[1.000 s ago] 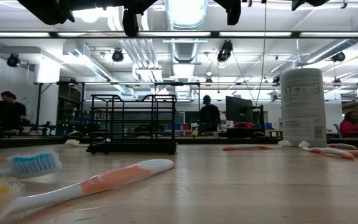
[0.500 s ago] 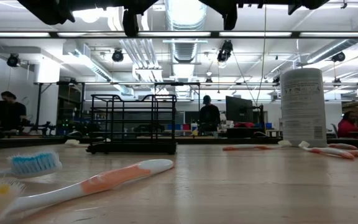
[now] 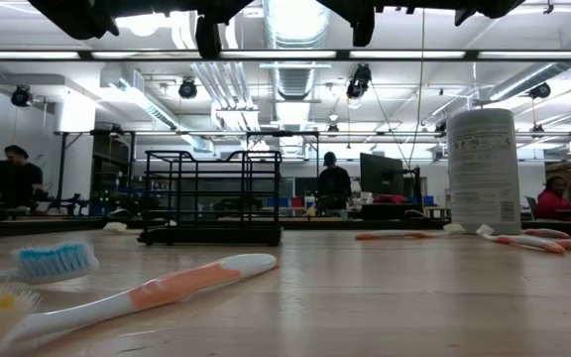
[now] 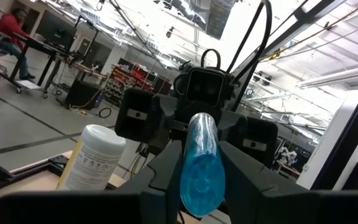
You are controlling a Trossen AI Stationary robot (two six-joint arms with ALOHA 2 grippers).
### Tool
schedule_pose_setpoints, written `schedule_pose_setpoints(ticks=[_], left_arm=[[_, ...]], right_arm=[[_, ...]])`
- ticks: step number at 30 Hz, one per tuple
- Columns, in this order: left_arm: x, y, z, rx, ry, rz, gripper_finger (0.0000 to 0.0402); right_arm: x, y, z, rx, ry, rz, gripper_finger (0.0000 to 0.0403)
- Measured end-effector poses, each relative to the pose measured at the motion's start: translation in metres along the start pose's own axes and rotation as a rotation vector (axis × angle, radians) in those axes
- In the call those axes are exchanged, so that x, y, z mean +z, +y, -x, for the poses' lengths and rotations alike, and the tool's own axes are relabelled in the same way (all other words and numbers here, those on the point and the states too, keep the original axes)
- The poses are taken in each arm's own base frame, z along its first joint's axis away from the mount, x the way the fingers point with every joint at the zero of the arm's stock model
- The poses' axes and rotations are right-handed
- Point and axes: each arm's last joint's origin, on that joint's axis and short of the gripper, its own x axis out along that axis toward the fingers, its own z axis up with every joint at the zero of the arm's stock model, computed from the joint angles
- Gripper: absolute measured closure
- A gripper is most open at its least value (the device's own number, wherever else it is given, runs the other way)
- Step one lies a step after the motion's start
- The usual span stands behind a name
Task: Pick & Place toothbrushing station
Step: Put the blue mouthwash into the middle section of the wire organizer
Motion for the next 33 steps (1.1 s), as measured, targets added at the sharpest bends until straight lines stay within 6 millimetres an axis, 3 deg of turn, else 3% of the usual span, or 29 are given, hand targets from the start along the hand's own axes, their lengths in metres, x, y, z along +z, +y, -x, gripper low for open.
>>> schedule_pose_setpoints(ticks=[22,33], left_arm=[[-0.0006,0.0003,0.0,0.003,0.006,-0.002,0.0307],[-0.0004,0.0003,0.0,0.003,0.005,-0.002,0.0307]], right_arm=[[0.0017,0.0005,0.0001,0.004,-0.016,-0.002,0.0206],[0.0015,0.0013,0.0001,0.029,-0.009,0.006,0.03]])
